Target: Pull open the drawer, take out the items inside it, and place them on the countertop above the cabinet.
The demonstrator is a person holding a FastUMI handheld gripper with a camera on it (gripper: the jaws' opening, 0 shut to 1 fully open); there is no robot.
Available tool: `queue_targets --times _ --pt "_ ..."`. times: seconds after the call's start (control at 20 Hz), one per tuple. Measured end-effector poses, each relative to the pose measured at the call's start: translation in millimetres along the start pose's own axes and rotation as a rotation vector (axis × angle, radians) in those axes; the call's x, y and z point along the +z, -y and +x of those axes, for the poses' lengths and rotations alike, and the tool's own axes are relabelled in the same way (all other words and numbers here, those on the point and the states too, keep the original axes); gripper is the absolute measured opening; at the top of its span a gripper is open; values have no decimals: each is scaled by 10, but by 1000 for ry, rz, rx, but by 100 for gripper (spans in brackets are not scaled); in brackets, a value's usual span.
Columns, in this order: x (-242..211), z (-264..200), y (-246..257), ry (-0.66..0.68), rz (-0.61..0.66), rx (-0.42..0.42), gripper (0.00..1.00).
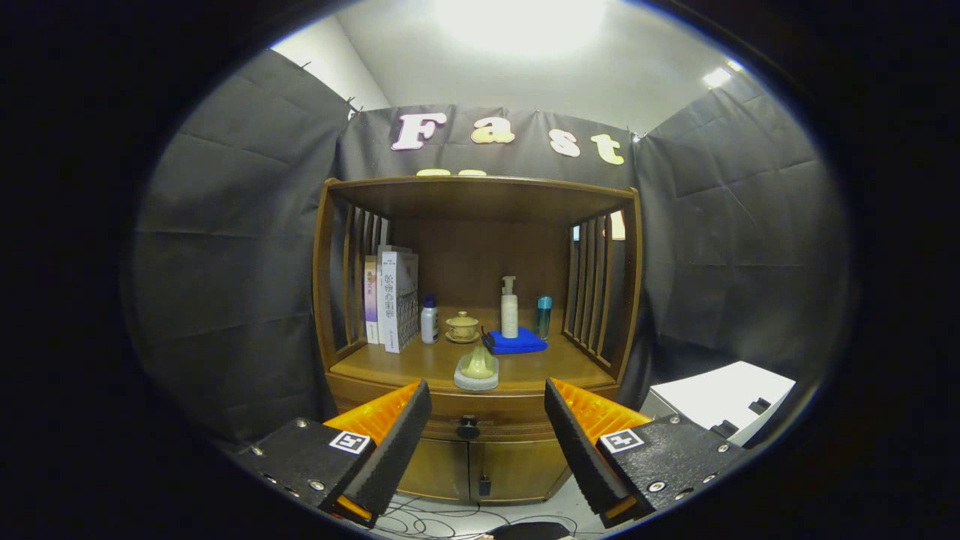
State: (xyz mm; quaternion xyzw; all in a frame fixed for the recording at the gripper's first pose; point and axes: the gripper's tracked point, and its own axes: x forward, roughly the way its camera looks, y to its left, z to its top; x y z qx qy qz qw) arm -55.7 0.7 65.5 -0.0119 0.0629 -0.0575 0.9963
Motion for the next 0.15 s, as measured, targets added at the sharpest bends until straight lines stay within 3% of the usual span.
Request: queue_targets --times 0.15 --pt "7 -20 9 -1 1 1 95"
